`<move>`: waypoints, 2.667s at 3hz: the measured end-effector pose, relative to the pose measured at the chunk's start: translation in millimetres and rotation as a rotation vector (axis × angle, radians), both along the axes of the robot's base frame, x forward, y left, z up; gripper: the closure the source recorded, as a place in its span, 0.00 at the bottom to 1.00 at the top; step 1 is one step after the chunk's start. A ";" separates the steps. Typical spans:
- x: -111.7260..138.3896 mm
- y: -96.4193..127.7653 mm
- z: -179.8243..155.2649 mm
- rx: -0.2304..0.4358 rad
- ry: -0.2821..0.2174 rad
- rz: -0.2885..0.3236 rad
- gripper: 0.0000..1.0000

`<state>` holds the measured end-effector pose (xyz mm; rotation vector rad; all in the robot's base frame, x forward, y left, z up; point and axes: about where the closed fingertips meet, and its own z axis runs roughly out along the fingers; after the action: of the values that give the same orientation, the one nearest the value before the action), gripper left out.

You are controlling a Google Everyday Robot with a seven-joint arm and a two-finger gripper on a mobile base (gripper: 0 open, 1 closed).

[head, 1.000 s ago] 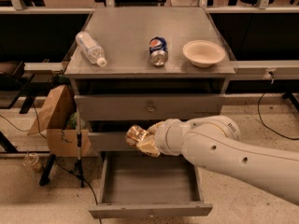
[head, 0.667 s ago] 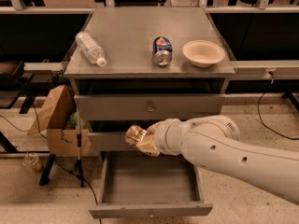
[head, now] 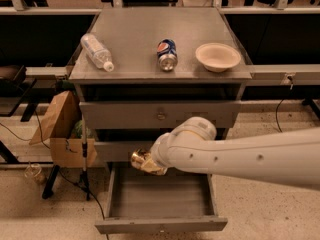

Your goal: Place orange can into bottom drawer

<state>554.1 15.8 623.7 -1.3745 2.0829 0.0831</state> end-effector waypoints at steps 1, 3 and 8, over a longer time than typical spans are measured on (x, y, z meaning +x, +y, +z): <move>17.2 35.0 -73.3 -0.045 0.083 0.030 1.00; 47.4 88.0 -222.5 -0.102 0.183 0.048 1.00; 3.4 136.6 -351.4 0.223 0.289 0.146 1.00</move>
Offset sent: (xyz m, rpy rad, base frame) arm 0.0559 0.1222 -0.2628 -0.1383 0.1528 0.0746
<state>557.5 152.3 272.3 -1.4410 2.1211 0.5892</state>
